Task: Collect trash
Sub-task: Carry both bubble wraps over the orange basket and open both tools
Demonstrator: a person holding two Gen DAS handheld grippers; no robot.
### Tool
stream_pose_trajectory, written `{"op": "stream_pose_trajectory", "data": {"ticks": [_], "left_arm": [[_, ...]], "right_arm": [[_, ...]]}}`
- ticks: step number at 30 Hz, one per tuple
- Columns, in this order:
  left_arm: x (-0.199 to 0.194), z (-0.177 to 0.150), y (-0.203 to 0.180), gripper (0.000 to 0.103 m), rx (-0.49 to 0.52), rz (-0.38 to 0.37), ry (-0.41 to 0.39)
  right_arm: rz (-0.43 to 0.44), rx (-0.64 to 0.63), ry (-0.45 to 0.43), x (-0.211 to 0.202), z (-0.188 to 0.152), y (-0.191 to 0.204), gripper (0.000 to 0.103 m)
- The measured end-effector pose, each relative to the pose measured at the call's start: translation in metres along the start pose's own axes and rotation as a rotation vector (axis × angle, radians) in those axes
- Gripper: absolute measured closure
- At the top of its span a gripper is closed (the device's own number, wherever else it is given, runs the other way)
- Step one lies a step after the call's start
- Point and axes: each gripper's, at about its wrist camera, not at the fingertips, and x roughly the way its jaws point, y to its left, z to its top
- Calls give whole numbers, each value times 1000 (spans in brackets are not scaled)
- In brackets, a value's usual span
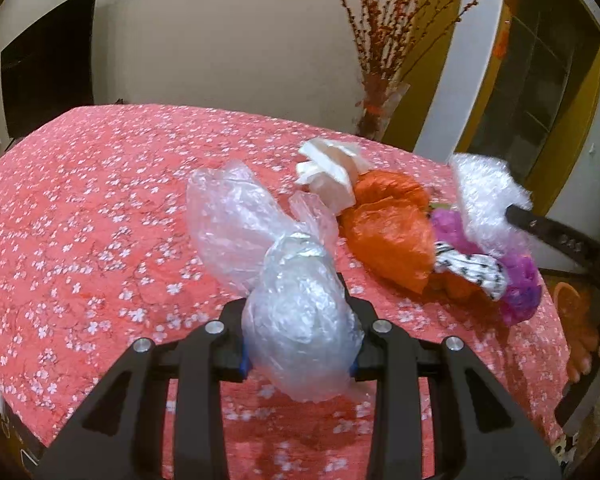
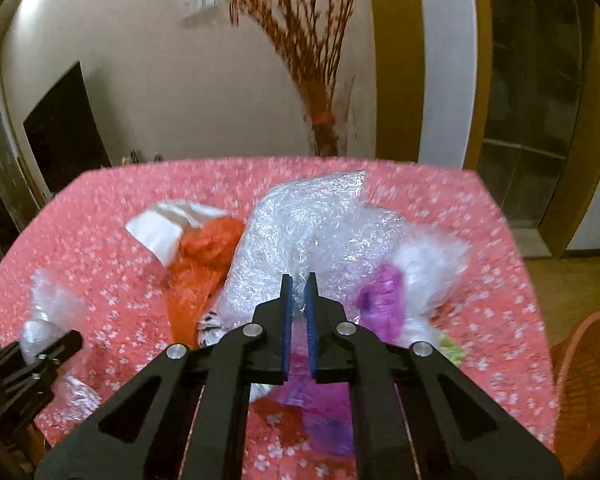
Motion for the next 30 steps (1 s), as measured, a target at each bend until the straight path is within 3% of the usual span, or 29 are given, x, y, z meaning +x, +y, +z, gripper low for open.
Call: {"op": "stream_pose_trajectory", "data": {"ticks": [11,18,30], "left_arm": [[-18,2,-64,69,94,-86,-30],[-22,-1,-114,69,157,-164,-23],[-25,-16,-201,69,273,-316,-16]], "right_arm": [[-126,78,-136,-79,-18,-62,97],[-136,162,-166,-105,-32,-95,97],[-270,203,-248,-155,-63,-138,97]]}}
